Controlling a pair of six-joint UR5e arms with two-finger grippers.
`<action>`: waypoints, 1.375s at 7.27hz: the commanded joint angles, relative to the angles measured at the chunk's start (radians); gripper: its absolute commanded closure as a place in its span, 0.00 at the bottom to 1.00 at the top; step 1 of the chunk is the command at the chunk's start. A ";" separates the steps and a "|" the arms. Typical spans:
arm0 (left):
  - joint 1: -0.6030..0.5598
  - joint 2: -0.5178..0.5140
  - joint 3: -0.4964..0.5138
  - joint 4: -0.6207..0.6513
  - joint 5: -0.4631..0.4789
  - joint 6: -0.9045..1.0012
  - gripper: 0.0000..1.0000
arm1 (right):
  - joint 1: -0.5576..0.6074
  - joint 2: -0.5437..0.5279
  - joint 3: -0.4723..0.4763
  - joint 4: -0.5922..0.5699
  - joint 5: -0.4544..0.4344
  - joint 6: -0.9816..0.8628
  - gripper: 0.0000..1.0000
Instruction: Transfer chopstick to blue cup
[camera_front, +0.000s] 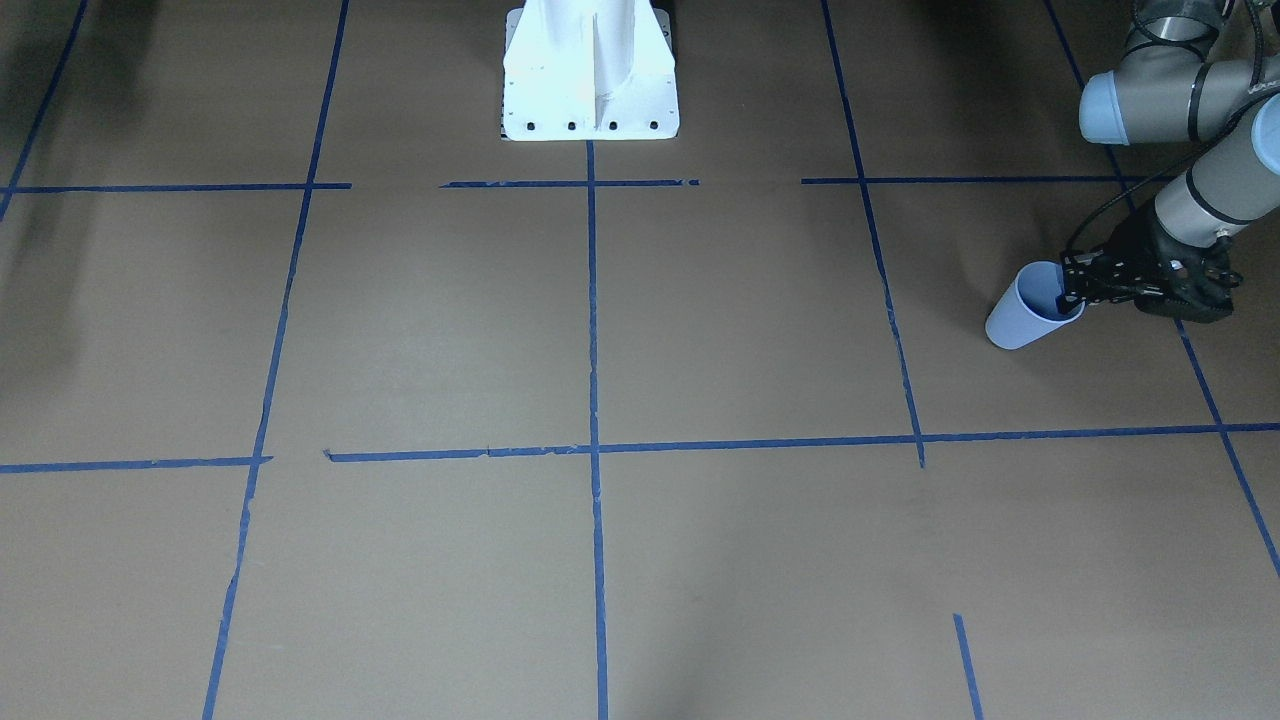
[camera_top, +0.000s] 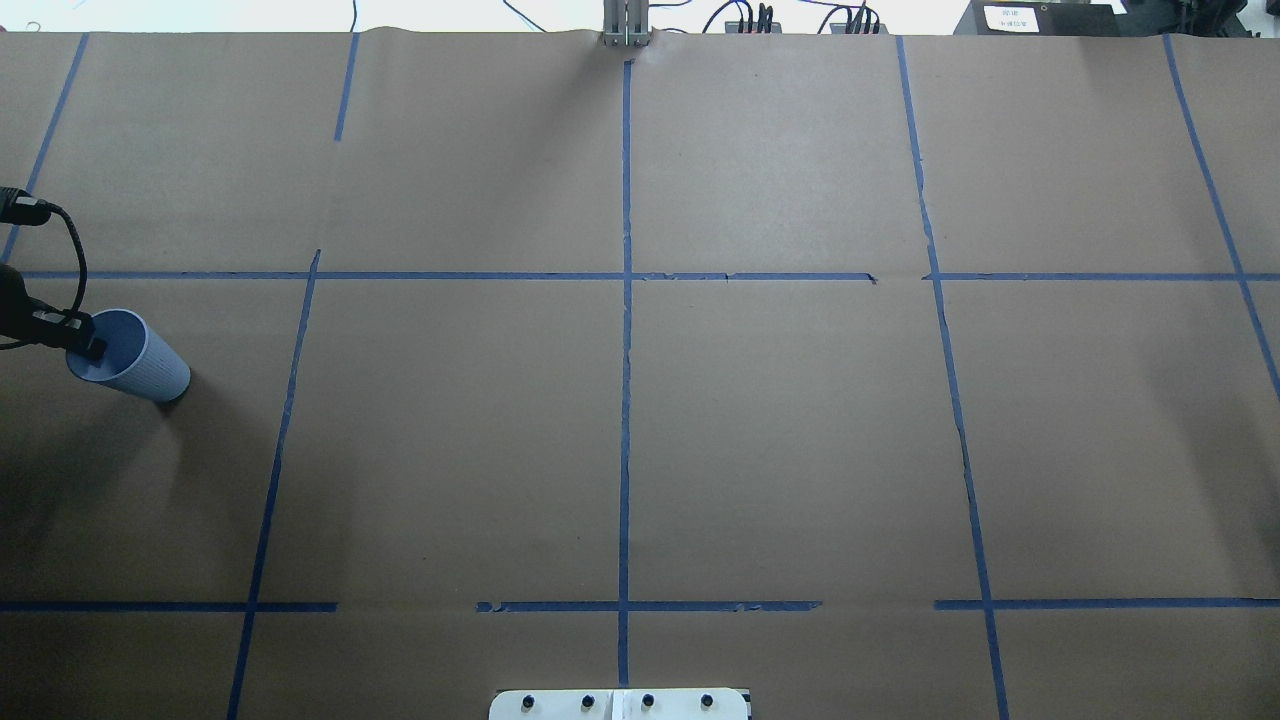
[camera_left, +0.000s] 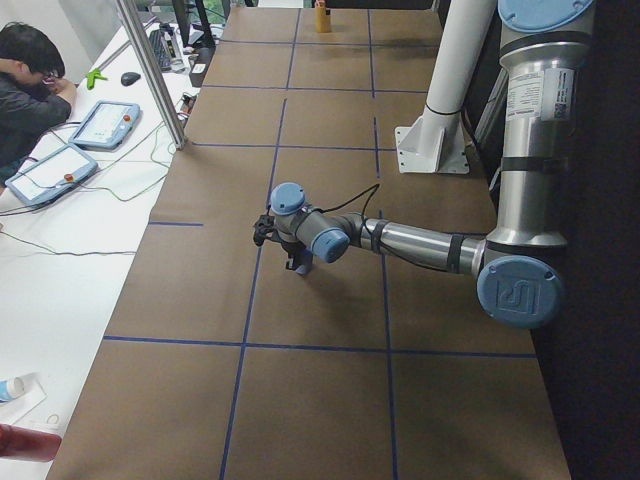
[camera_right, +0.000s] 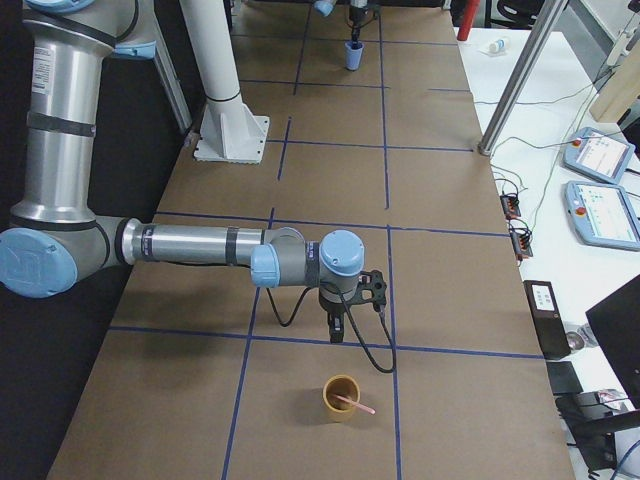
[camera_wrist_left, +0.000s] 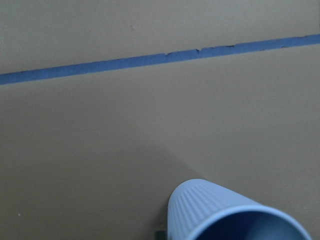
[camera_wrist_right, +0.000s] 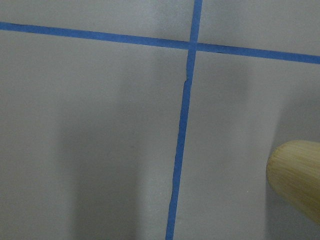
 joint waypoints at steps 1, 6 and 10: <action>0.000 -0.136 -0.029 0.080 -0.002 -0.130 1.00 | 0.000 0.000 -0.001 0.000 0.001 0.000 0.00; 0.333 -0.631 0.000 0.355 0.187 -0.566 1.00 | 0.000 0.000 -0.002 0.000 -0.001 0.000 0.00; 0.474 -0.799 0.178 0.346 0.317 -0.640 0.99 | 0.000 0.000 -0.004 -0.002 0.001 0.000 0.00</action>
